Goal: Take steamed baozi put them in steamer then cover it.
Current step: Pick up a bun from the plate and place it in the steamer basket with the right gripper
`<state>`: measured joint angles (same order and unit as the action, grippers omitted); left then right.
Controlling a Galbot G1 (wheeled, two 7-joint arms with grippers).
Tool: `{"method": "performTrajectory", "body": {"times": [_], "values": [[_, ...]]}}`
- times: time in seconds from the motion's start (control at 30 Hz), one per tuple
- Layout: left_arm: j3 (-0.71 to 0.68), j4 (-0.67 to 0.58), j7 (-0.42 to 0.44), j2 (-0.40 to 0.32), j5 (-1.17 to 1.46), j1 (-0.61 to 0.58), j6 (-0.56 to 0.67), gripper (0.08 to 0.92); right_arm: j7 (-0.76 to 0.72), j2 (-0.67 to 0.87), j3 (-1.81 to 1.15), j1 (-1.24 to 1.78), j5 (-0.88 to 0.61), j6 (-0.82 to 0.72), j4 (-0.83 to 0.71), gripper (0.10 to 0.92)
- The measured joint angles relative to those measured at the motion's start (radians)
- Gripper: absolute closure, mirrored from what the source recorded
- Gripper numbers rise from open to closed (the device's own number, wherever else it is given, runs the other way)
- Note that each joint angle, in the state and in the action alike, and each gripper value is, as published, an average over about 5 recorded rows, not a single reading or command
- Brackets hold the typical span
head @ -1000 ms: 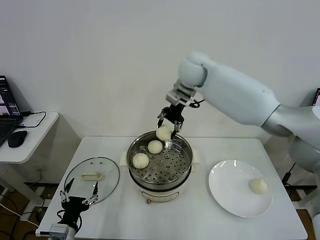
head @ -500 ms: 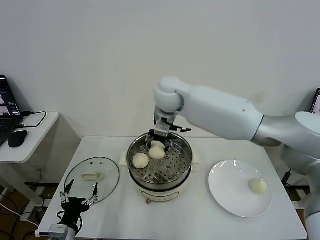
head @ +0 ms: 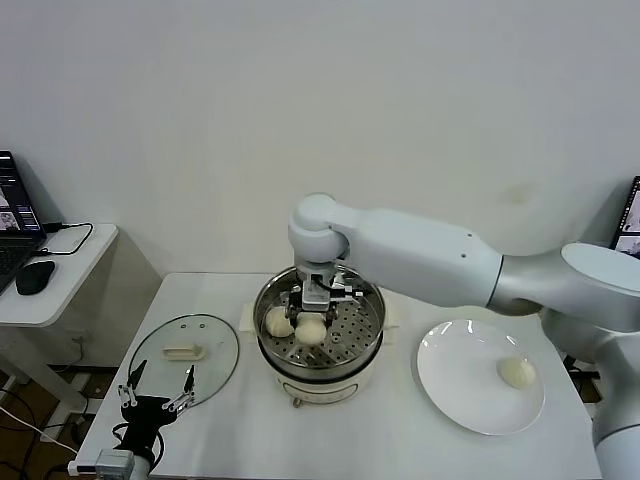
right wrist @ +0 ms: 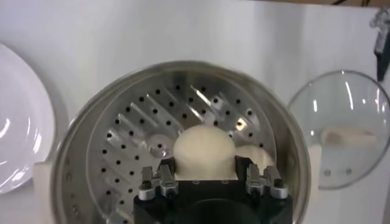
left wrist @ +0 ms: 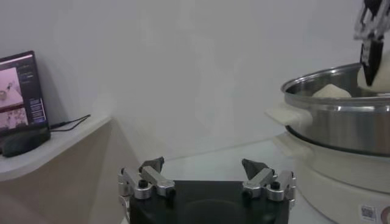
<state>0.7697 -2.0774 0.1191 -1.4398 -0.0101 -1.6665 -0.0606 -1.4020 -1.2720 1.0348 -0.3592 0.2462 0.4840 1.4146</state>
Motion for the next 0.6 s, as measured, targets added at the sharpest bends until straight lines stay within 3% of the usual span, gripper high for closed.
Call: {"method": "performTrajectory", "body": {"times": [0.47,0.6], "values": [[-0.009,0.008,0.003,-0.001,0.0,0.015,-0.002,0.177,0.001,0.008,0.012,0.035,0.02,-0.003,0.027,0.431],[-0.009,0.008,0.003,-0.001,0.0,0.014,-0.002,0.177,0.005,0.003,0.013,0.038,0.021,-0.011,0.027,0.396]]}}
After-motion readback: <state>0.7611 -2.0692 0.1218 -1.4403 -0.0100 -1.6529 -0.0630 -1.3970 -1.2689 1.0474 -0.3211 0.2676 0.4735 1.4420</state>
